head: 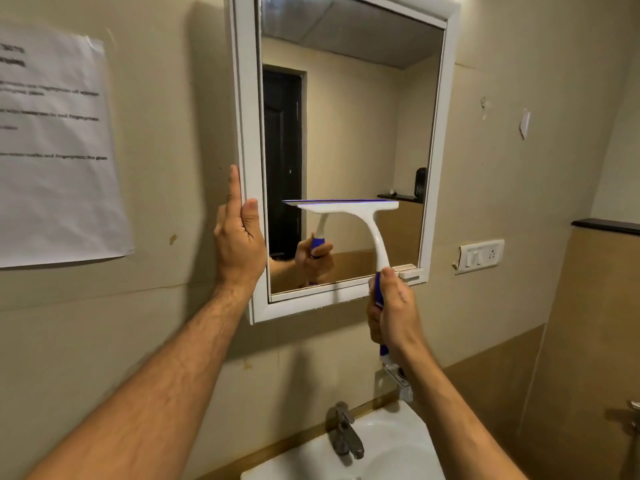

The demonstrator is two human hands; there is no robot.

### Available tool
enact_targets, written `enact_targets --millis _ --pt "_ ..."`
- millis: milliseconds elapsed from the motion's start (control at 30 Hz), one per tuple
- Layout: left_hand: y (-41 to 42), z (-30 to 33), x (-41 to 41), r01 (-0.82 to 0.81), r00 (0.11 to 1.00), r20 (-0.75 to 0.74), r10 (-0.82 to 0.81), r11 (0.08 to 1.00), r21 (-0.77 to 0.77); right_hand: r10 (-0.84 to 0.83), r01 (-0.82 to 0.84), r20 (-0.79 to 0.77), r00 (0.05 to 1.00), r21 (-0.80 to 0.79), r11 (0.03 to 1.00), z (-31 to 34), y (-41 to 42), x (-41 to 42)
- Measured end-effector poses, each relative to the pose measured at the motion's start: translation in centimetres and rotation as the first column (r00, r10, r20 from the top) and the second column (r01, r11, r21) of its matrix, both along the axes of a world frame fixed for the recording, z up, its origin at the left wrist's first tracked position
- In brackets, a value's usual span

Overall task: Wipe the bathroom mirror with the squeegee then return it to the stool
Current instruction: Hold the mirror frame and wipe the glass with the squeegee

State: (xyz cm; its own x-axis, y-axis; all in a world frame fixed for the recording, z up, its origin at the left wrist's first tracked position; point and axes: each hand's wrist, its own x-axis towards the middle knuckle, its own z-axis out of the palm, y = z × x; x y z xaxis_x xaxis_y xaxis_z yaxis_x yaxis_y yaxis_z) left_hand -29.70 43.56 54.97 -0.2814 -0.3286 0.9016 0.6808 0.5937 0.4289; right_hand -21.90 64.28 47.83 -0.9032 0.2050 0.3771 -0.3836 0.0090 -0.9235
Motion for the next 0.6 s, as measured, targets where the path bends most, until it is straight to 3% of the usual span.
enact_targets --millis 167,367,600 --pt "-0.2 -0.1 -0.4 0.012 1.000 -0.013 -0.013 1.000 -0.023 0.028 -0.028 0.000 1.000 -0.060 0.998 -1.5 -2.6 -0.3" --pt "0.0 -0.1 -0.1 -0.003 1.000 0.007 0.003 1.000 -0.013 0.008 -0.008 -0.013 1.000 -0.002 1.000 -5.0 -2.8 0.2" --pt "0.0 -0.4 -0.5 -0.004 1.000 0.008 0.004 1.000 0.010 -0.012 0.013 -0.130 0.991 0.007 1.000 0.3 -3.7 -1.2"
